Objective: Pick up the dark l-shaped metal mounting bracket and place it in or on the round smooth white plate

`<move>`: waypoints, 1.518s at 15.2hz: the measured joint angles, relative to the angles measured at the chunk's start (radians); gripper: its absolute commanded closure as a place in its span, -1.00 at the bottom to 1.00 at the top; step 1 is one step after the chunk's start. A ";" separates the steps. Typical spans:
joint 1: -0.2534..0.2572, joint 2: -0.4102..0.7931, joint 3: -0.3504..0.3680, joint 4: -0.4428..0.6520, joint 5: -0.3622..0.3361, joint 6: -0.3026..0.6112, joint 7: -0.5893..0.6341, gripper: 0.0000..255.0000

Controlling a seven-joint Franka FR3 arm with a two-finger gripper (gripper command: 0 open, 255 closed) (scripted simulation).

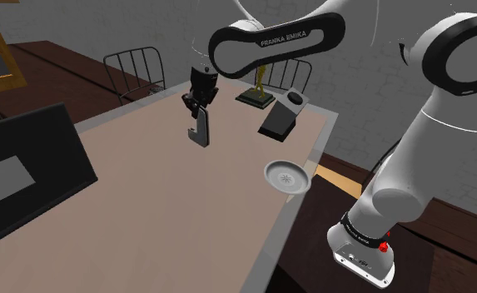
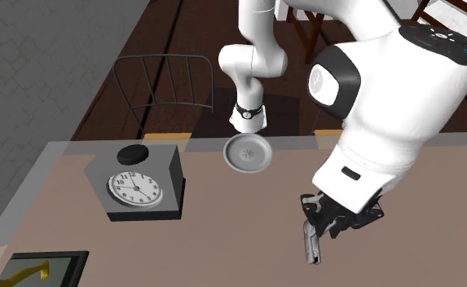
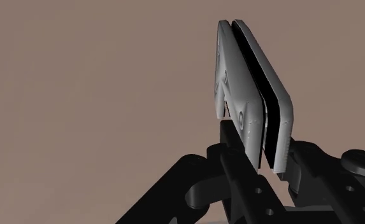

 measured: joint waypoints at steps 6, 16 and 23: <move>-0.019 -0.224 -0.034 -0.225 0.098 0.019 -0.093 1.00; 0.007 -0.645 -0.145 -0.548 0.196 -0.073 -0.241 1.00; 0.015 -0.926 -0.233 -0.690 0.187 -0.214 -0.317 1.00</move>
